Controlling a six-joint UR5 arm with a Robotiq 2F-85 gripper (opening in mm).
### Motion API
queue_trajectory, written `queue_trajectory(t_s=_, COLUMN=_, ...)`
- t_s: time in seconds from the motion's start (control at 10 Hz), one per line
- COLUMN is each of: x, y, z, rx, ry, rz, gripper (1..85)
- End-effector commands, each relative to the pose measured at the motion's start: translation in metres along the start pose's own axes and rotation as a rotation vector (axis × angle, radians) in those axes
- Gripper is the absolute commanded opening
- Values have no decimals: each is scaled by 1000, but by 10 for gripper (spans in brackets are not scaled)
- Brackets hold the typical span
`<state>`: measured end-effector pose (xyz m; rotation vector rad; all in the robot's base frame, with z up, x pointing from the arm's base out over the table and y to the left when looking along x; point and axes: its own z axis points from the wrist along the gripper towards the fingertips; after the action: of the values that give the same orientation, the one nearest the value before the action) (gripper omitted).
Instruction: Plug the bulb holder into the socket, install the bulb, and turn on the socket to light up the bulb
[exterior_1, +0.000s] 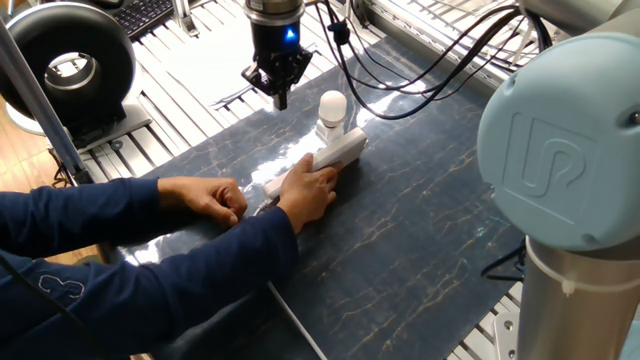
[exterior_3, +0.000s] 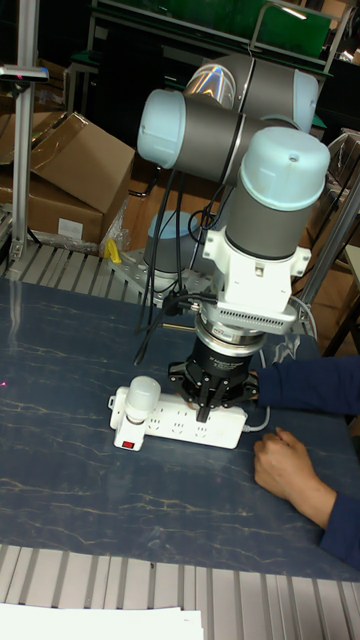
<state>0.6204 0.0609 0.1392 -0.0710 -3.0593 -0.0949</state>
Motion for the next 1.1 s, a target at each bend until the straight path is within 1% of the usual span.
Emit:
queue_trajectory(t_s=0.0, x=0, y=2, z=-1, rx=-9, ry=2, rz=4, gripper=13)
queue_trajectory(t_s=0.3, x=-2, y=2, z=1, rx=-8, ry=2, rz=3, gripper=13)
queue_trajectory(t_s=0.7, x=-8, y=5, z=5, rx=-10, ry=-9, rz=2, gripper=13)
queue_trajectory(t_s=1.0, x=-14, y=10, z=7, rx=-10, ry=-9, rz=5, gripper=13)
